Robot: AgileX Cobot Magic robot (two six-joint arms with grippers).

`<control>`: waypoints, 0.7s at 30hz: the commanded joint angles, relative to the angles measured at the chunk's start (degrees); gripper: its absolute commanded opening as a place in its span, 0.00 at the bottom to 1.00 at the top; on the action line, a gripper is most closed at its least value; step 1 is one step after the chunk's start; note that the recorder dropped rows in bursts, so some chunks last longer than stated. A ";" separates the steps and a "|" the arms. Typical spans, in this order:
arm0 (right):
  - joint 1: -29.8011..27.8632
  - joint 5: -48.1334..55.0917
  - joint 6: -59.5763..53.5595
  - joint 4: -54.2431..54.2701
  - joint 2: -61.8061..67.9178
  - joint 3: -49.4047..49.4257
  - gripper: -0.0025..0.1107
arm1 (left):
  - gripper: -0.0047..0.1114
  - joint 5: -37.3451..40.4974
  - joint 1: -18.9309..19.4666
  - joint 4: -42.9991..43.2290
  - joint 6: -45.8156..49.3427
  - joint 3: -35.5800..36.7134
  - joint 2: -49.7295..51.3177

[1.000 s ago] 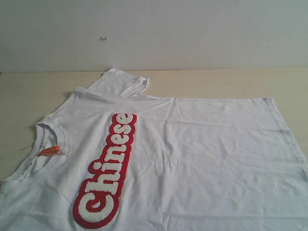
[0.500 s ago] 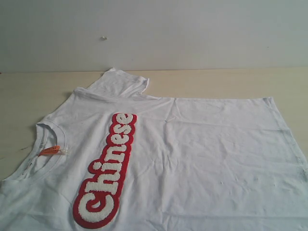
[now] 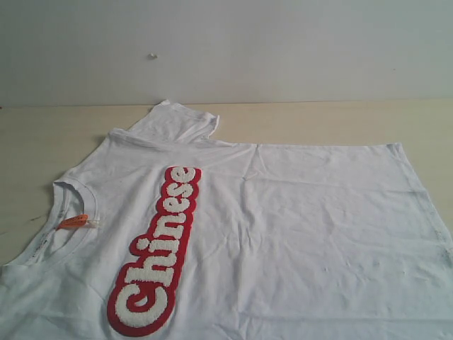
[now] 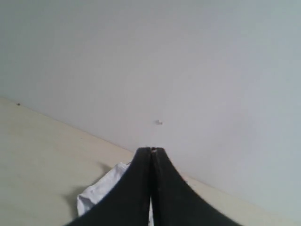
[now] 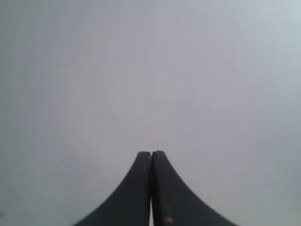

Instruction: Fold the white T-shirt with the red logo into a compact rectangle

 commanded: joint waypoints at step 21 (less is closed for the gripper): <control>-0.36 -2.96 19.50 2.13 7.14 -11.69 0.02 | 0.04 -8.87 -3.41 7.15 -13.00 -10.03 0.79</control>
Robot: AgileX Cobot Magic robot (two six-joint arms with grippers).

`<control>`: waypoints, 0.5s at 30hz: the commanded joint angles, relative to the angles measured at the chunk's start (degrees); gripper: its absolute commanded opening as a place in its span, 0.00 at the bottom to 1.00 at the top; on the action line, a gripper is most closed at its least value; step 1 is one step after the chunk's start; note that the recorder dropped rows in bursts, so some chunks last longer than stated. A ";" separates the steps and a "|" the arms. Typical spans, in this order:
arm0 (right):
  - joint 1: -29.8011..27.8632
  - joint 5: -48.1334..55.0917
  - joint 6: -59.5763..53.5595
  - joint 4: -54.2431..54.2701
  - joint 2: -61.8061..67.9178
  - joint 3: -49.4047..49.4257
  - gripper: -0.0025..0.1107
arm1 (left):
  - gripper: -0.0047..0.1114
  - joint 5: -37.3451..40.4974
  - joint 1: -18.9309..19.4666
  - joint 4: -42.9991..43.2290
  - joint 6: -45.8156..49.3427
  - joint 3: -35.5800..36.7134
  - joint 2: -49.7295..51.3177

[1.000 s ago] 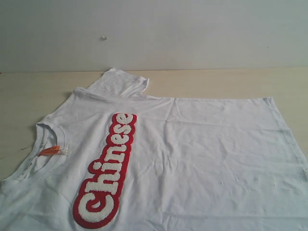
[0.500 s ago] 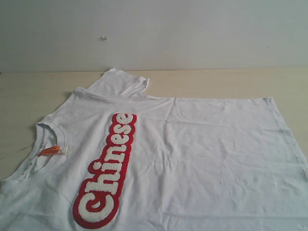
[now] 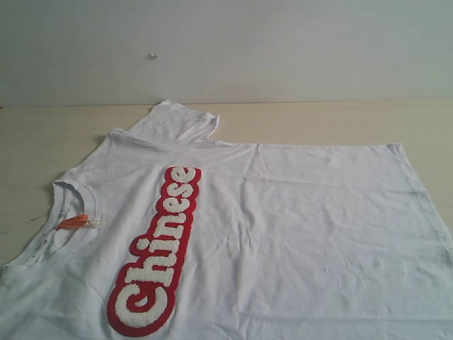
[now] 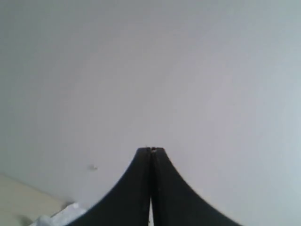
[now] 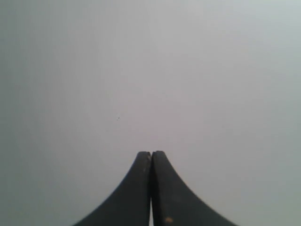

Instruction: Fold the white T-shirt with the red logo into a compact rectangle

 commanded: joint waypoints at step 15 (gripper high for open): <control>-0.22 11.21 -1.30 -13.01 16.64 -16.49 0.02 | 0.04 7.41 -3.04 19.62 -0.42 -16.10 19.71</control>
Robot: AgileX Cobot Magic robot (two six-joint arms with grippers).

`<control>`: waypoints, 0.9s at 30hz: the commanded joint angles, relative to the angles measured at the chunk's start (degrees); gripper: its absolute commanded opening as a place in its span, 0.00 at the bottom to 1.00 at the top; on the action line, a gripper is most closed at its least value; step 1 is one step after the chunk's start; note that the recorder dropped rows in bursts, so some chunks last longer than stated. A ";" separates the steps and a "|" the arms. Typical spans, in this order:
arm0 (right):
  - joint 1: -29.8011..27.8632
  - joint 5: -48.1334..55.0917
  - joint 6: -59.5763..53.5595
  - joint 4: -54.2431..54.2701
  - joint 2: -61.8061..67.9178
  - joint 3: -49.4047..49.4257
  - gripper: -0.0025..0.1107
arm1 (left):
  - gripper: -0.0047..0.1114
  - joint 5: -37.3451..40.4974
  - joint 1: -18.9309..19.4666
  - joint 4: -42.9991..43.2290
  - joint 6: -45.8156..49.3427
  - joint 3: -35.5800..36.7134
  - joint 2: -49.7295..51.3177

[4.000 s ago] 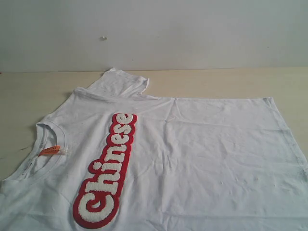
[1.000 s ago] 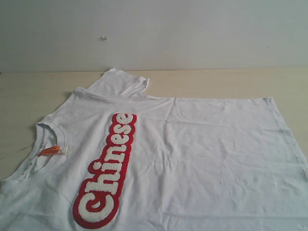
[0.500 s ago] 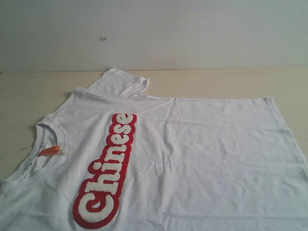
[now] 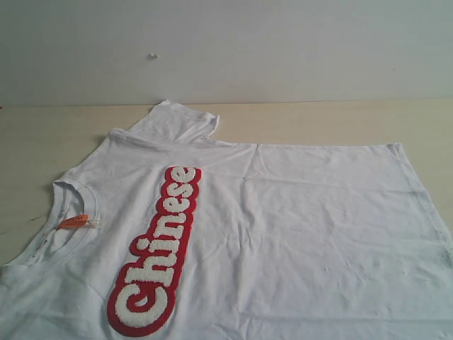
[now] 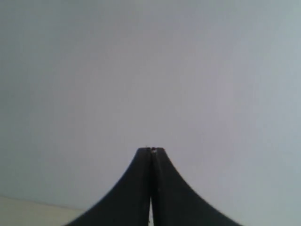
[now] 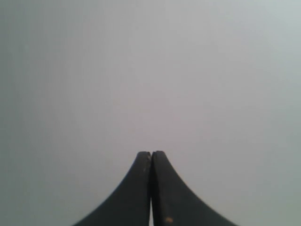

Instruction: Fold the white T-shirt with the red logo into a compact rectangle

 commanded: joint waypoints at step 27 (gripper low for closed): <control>-0.22 7.62 -0.52 -14.04 21.58 -6.44 0.02 | 0.04 46.10 -27.35 -5.50 34.77 -18.52 35.89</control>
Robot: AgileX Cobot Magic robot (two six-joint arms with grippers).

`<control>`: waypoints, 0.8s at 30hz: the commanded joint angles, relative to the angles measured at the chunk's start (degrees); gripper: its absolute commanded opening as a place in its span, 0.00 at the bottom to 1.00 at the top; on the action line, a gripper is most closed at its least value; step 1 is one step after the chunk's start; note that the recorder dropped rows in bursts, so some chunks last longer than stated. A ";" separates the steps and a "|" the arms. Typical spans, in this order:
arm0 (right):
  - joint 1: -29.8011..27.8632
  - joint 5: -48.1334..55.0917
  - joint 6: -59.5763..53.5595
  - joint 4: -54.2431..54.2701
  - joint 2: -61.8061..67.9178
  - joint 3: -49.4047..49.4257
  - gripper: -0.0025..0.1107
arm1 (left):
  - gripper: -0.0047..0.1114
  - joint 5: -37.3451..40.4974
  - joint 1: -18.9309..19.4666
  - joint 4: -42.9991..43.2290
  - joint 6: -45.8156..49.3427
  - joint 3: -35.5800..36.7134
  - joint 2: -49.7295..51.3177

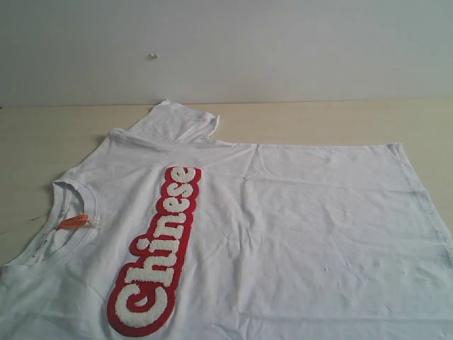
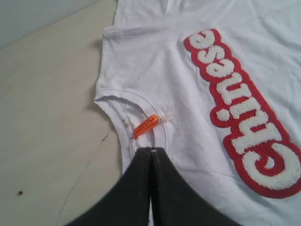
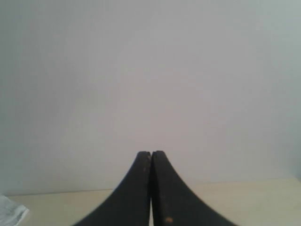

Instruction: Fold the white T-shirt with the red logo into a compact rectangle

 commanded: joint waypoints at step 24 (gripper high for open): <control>16.78 50.64 -59.89 28.49 24.71 -19.99 0.02 | 0.04 5.74 4.30 -9.79 19.02 -8.84 17.90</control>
